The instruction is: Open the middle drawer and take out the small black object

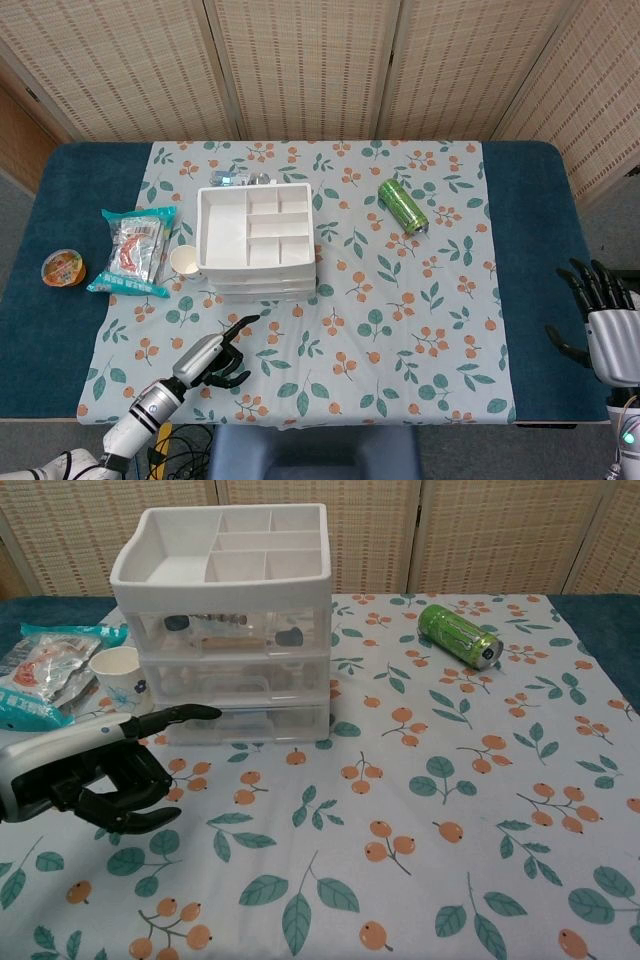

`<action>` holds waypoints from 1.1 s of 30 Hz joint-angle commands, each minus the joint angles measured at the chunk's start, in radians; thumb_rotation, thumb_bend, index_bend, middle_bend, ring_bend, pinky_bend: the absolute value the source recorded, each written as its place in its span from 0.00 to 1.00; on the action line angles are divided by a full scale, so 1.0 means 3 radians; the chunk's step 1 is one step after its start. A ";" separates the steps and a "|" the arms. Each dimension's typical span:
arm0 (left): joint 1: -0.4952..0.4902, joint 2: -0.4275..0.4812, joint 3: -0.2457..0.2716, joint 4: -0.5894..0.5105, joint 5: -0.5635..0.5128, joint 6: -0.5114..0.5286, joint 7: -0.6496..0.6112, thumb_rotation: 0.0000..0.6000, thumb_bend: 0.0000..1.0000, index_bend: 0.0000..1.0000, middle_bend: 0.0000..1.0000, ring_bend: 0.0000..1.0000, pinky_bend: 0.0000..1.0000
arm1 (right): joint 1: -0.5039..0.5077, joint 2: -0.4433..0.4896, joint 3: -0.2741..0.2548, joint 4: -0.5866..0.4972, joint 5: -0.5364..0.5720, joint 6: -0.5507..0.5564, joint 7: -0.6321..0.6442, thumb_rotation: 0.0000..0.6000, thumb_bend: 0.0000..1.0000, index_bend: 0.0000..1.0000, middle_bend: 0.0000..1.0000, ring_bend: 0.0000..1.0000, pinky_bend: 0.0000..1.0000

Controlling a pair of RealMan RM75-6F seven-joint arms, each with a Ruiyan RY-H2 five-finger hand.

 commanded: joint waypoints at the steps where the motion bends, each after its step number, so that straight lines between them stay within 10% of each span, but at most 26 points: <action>1: -0.0072 -0.0094 -0.0041 0.0078 -0.0077 -0.0087 -0.0056 1.00 0.36 0.00 0.87 0.93 1.00 | 0.0006 -0.0002 0.0001 -0.0004 0.0005 -0.0009 -0.0003 1.00 0.29 0.12 0.08 0.04 0.07; 33: -0.0258 -0.0650 -0.0479 0.0369 -0.0831 -0.0306 -0.0135 1.00 0.36 0.00 0.88 0.94 1.00 | -0.0013 0.0013 -0.0001 -0.0027 0.0064 -0.0022 -0.0024 1.00 0.29 0.12 0.08 0.04 0.07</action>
